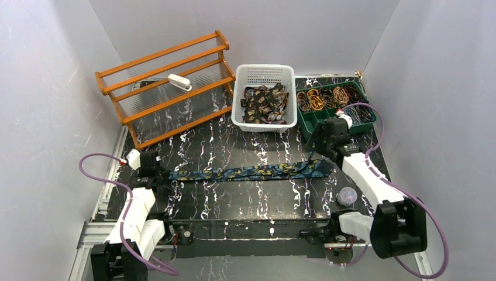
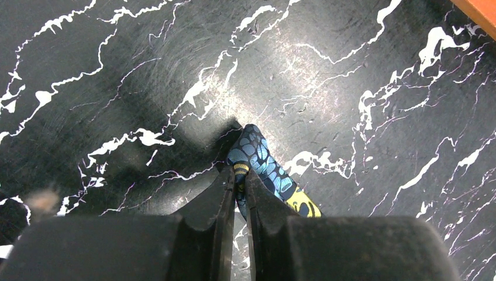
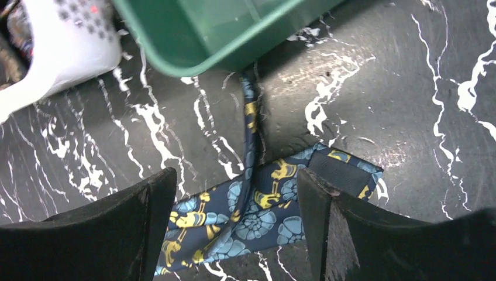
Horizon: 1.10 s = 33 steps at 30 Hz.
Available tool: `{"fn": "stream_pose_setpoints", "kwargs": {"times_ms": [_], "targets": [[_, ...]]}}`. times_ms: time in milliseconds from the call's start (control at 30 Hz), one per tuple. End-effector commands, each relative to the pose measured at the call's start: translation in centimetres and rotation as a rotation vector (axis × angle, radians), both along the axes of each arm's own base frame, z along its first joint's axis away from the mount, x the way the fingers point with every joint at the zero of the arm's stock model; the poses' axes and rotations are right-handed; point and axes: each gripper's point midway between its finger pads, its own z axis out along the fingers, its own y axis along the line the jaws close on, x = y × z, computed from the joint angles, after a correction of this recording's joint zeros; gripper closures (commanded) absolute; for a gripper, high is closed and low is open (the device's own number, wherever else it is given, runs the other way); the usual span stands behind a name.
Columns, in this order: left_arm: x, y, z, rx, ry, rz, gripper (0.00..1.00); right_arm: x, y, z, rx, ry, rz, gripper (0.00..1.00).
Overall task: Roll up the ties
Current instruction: Flatten out the tie at the center of the board.
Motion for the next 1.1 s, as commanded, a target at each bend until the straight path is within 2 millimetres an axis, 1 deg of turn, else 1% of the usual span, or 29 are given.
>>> {"fn": "stream_pose_setpoints", "kwargs": {"times_ms": [0,100,200,267,333,367,400,467,500,533,600,633,667,767,833,933,1000,1033,1067], "targets": [[-0.7,0.4,-0.3,0.011,0.035,0.014,0.92,0.6,1.1,-1.5,0.204,0.074,0.036,0.19],[-0.5,0.3,-0.1,0.012,0.027,0.008,0.92,1.6,1.5,-2.8,0.243,0.098,0.033,0.21],[-0.4,0.2,-0.2,0.006,0.032,0.0,0.93,2.4,1.4,-4.4,0.252,0.138,0.017,0.29],[-0.5,0.3,-0.3,0.007,0.042,0.001,0.93,3.1,1.3,-4.9,0.261,0.126,0.013,0.35],[-0.4,0.3,-0.4,-0.002,0.042,0.0,0.93,3.5,1.0,-5.2,0.255,0.124,0.015,0.45],[-0.3,0.2,-0.5,-0.011,0.042,0.001,0.93,3.6,0.8,-5.3,0.242,0.123,0.007,0.49],[-0.2,0.2,-0.5,-0.022,0.044,0.0,0.93,3.7,0.6,-5.4,0.234,0.12,0.0,0.54],[-0.1,0.2,-0.7,-0.04,0.044,0.005,0.94,3.6,0.6,-5.3,0.234,0.11,0.014,0.7],[-0.1,0.3,-0.8,-0.049,0.043,0.012,0.94,3.5,0.8,-5.1,0.239,0.1,0.029,0.8],[0.0,0.3,-0.8,-0.061,0.039,0.017,0.94,3.2,0.8,-5.1,0.243,0.092,0.033,0.87],[0.1,0.5,-0.9,-0.083,0.037,0.025,0.94,2.6,0.7,-5.0,0.255,0.071,0.02,0.92],[0.2,0.7,-0.9,-0.093,0.035,0.028,0.94,2.2,0.7,-5.0,0.263,0.06,0.017,0.97],[0.2,0.8,-0.9,-0.102,0.034,0.032,0.94,1.8,0.7,-5.0,0.277,0.049,0.01,0.99],[0.6,0.8,-1.0,-0.146,0.018,0.039,0.94,1.0,0.7,-4.6,0.322,-0.016,-0.032,0.99],[0.7,0.9,-1.2,-0.174,0.01,0.05,0.94,0.5,0.8,-4.1,0.366,-0.089,-0.049,0.98],[0.8,1.2,-1.4,-0.212,0.0,0.063,0.95,-0.5,0.5,-4.2,0.426,-0.169,-0.105,0.96],[0.8,1.6,-1.4,-0.218,-0.005,0.083,0.94,-0.8,0.6,-3.8,0.45,-0.225,-0.089,0.92],[1.0,1.4,-1.2,-0.241,-0.018,0.075,0.93,-0.9,0.7,-3.7,0.452,-0.236,-0.081,0.91],[1.1,1.5,-1.1,-0.256,-0.027,0.077,0.93,-0.9,1.0,-3.3,0.46,-0.249,-0.049,0.93]]}}
